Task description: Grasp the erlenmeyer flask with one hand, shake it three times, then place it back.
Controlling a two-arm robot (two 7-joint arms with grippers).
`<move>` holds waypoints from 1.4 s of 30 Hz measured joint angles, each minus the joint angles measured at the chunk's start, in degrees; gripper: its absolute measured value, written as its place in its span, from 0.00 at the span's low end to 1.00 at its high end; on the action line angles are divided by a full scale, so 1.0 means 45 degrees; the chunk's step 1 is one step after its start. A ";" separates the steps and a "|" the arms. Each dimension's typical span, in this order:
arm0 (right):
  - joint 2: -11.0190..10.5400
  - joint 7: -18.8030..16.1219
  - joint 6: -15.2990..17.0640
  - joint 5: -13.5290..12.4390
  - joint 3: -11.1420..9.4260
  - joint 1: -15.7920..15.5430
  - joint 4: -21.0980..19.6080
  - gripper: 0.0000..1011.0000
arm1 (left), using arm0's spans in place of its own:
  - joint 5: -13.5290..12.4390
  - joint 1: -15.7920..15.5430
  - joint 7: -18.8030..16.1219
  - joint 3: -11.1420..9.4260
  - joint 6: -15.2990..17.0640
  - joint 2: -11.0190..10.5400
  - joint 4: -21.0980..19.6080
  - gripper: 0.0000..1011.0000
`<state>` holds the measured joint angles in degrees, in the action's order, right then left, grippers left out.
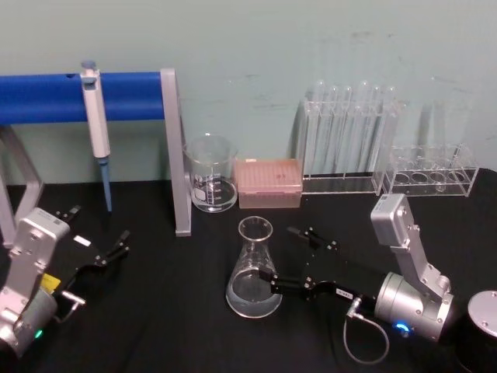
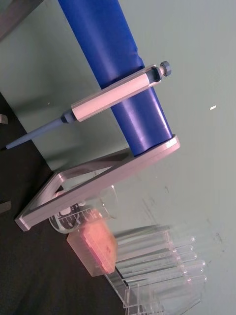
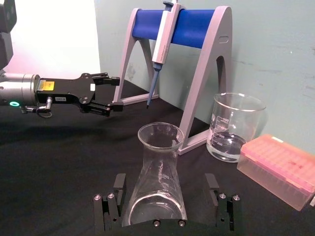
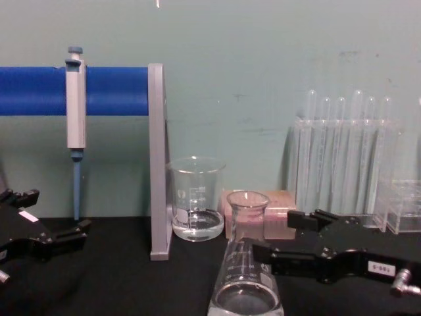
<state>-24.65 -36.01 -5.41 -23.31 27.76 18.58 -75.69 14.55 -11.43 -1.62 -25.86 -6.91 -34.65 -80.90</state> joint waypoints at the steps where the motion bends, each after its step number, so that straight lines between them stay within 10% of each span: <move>1: 0.0047 0.0022 0.0008 -0.0008 0.0024 0.0033 0.0048 0.99 | 0.0000 0.0000 0.0000 -0.0001 0.0000 0.0000 -0.0001 0.99; 42: 0.1112 -0.0046 -0.0551 0.0158 0.0362 0.1065 0.1432 0.99 | 0.0000 0.0001 0.0000 -0.0001 0.0000 0.0000 0.0000 0.99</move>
<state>-19.64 -36.21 -7.89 -22.59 29.39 23.38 -69.24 14.55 -11.43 -1.62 -25.86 -6.91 -34.64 -80.90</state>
